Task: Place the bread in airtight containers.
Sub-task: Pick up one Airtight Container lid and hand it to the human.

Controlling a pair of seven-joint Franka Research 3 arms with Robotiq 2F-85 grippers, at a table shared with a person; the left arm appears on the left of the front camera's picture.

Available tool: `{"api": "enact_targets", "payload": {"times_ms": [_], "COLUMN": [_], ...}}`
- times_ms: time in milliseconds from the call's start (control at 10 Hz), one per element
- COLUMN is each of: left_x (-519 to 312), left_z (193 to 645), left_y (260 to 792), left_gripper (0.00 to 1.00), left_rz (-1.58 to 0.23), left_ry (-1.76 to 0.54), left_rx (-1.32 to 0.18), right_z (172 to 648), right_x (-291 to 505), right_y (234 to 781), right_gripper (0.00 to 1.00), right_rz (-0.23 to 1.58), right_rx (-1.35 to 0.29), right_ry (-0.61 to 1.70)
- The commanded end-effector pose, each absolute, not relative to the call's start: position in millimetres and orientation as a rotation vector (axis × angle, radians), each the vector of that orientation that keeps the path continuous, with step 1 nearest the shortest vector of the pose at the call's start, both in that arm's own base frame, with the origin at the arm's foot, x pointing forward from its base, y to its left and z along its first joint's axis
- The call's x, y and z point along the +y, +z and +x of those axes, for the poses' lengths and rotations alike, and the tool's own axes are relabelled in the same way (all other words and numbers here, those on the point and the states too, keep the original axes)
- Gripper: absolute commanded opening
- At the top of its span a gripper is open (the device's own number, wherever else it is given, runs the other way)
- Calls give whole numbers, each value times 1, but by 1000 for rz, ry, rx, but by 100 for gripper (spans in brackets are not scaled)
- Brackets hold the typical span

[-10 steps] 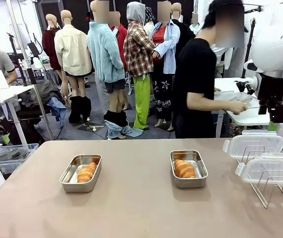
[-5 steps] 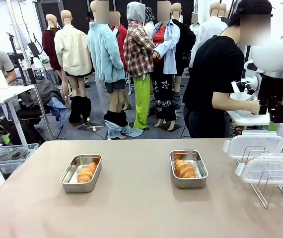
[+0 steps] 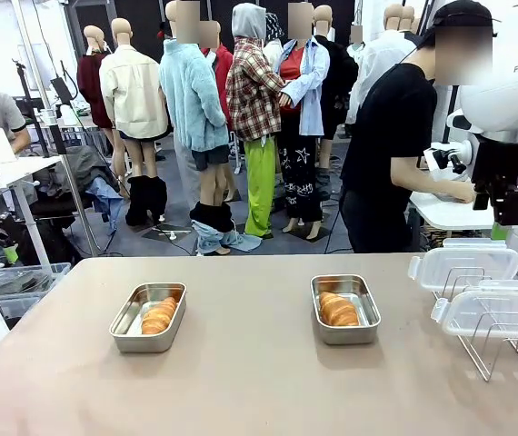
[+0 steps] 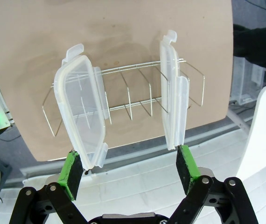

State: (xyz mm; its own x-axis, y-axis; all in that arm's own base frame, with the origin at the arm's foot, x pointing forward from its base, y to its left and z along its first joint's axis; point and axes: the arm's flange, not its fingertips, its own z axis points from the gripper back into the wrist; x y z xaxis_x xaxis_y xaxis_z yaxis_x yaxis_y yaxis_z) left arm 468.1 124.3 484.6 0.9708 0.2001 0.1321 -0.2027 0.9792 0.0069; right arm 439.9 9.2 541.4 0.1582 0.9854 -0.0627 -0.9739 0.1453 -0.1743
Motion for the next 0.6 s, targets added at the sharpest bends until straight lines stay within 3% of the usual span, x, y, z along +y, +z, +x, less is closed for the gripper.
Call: {"api": "enact_targets", "payload": {"times_ms": [0, 500], "left_x": [125, 125], "left_z": [468, 468], "left_y": [484, 484], "left_gripper": [100, 100], "left_rz": [20, 20], "left_ry": [206, 206], "left_rx": [-132, -132], "right_z": [441, 441], "right_x": [10, 10], "right_y": [541, 541], "right_gripper": [100, 100], "right_rz": [-195, -195], "right_rx": [-82, -82], "right_ry": [1403, 1403]}}
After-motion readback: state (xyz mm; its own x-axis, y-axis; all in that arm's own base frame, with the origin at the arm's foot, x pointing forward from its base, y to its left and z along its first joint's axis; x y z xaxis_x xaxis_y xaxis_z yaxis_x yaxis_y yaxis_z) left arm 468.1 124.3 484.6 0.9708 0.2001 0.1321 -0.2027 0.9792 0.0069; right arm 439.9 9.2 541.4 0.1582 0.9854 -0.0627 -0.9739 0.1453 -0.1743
